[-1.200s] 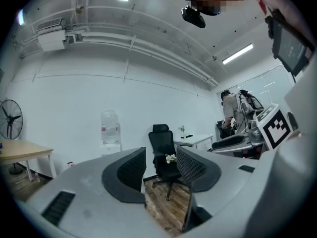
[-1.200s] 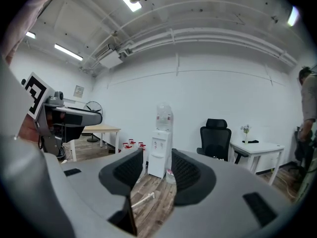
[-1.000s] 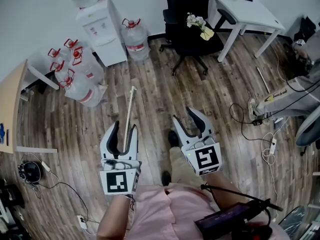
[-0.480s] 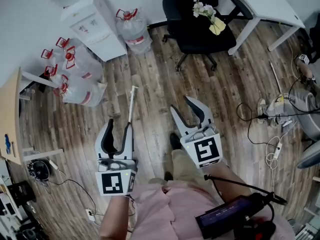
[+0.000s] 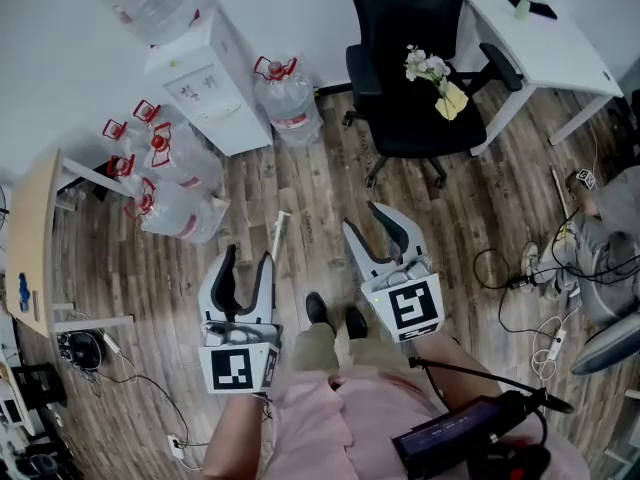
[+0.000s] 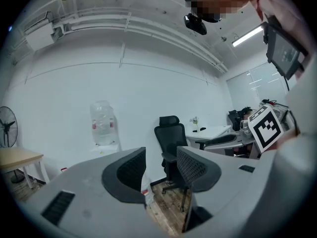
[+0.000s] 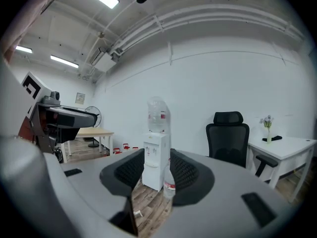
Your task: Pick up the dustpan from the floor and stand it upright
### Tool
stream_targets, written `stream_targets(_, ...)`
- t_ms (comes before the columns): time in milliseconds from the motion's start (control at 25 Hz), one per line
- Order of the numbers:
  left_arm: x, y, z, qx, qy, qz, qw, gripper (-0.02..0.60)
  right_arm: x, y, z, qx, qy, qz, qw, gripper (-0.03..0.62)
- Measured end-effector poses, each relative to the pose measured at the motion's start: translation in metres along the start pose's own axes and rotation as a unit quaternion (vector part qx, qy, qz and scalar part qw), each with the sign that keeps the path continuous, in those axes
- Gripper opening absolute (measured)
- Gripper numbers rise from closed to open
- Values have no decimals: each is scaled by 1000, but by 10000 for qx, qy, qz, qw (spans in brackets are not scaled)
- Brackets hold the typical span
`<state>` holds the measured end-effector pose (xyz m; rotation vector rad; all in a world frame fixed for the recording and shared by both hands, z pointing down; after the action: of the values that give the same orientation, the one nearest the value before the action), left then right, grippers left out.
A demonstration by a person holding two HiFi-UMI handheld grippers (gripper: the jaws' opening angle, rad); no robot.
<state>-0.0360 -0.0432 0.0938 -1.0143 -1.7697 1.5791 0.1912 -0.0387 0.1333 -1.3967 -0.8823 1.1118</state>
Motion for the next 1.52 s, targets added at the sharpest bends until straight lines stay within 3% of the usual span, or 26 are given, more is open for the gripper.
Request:
stream_targets(400,-52,-17,30,145,-98,38,9998,205,-56,3,-18,59,-43,46,10000,161)
stream_targets(800,-121,-73,90,441,-365,548,9969,209,-143,-18,-27,60,-122,479,9988,160)
stream_targets(1040,-163,-152,99,729,-561,1197,9885,217,-197,-77,-29,33,128,778,9969,160)
stream_targets(1520,-229,-328,110,947,-873,2143,9682,233,-286,-219,-24,-211,635,1332,9888,160)
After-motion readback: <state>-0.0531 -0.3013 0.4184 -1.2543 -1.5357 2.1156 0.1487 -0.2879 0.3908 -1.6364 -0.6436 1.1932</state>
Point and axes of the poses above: the fingertips, and each gripper's own axes: x backward along the fingers, z to its left, y out of its top, the point moved 8 cm from there along x, backward along the fingers, and after that the axes turned 2 degrees about -x, right-handed, at the moved point
